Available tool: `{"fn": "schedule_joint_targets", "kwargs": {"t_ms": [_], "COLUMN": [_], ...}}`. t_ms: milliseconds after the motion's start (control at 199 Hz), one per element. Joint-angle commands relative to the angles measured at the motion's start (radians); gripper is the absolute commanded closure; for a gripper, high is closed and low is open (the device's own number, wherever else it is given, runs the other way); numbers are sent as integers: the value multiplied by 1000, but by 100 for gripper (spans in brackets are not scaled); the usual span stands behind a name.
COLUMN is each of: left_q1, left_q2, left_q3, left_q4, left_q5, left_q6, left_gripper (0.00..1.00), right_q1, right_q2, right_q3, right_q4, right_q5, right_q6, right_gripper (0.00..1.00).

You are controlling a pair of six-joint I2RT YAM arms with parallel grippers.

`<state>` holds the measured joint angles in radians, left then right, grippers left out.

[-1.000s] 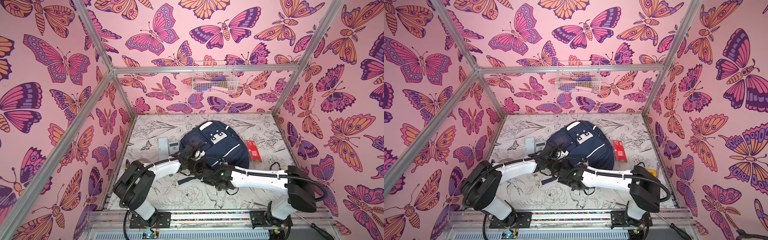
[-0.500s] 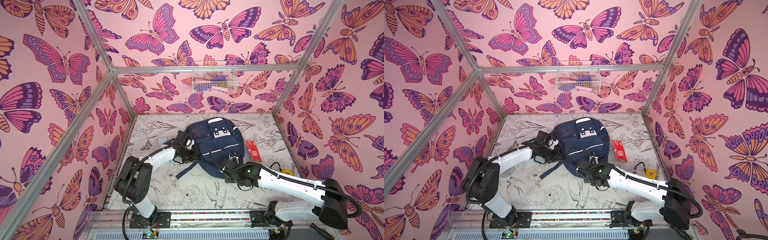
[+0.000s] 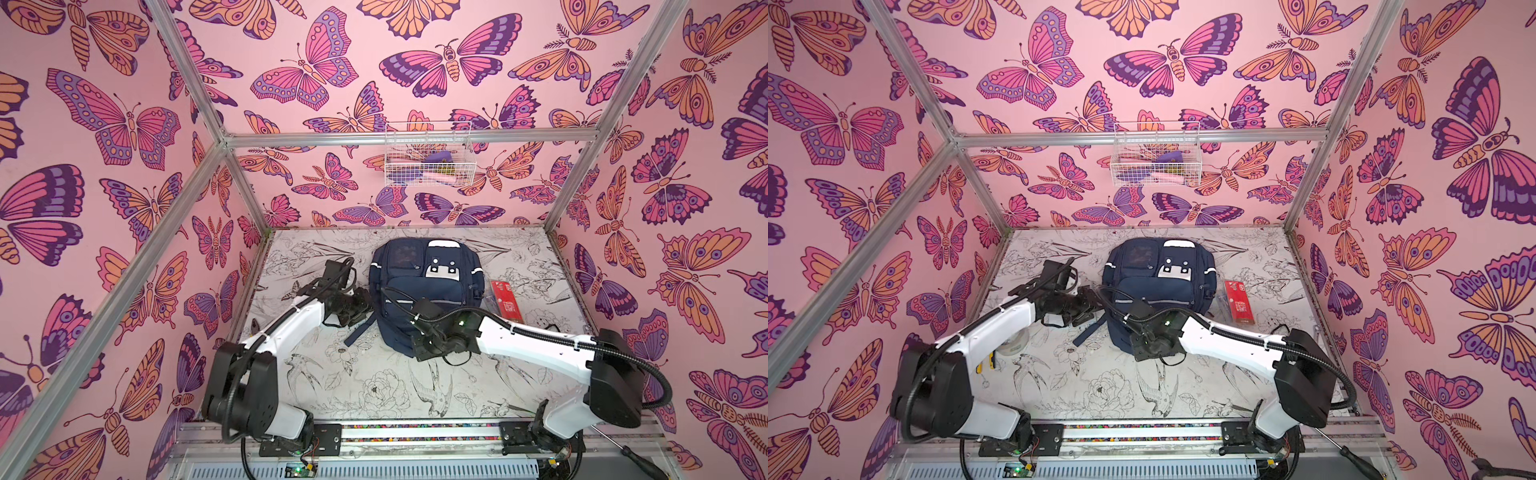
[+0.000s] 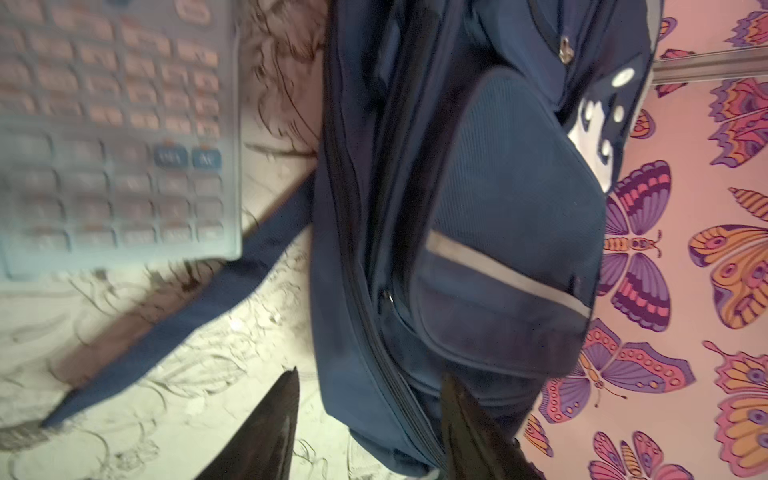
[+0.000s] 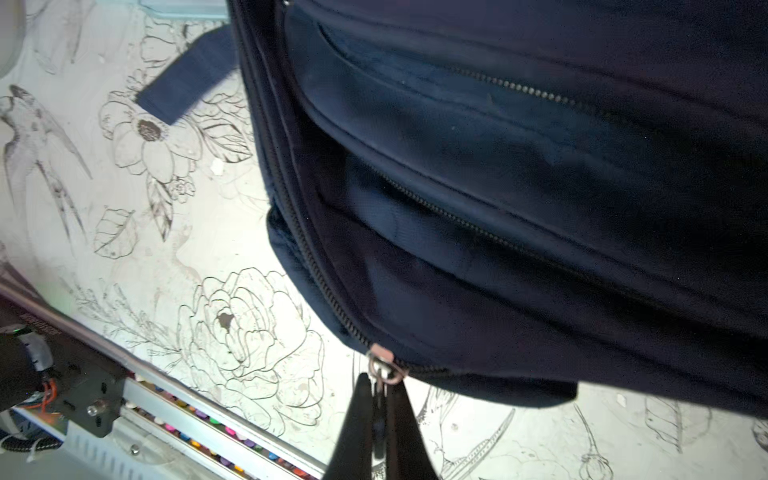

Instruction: Pack the student bag

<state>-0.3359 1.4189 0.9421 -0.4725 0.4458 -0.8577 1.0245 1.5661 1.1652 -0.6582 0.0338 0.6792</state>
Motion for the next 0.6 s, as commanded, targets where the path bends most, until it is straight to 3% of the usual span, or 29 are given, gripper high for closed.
{"fn": "schedule_joint_targets", "kwargs": {"t_ms": [0,327,599], "left_q1": [-55,-163,-168], "left_q2": [-29,63,91], "left_q3": [-45,-8,-15], "left_q4": [3,53,81], "left_q5": [51,59,71], "left_q6": [-179,-318,-327], "left_gripper": [41,46,66], "right_q1": [0,0,0], "right_q2": [-1,-1,-8], "right_q3": [52,71,62], "right_q4": [31,50,65], "right_q5": [-72,-114,-102], "right_q6": [-61,-94,-86], "right_gripper": [100,100,100]}}
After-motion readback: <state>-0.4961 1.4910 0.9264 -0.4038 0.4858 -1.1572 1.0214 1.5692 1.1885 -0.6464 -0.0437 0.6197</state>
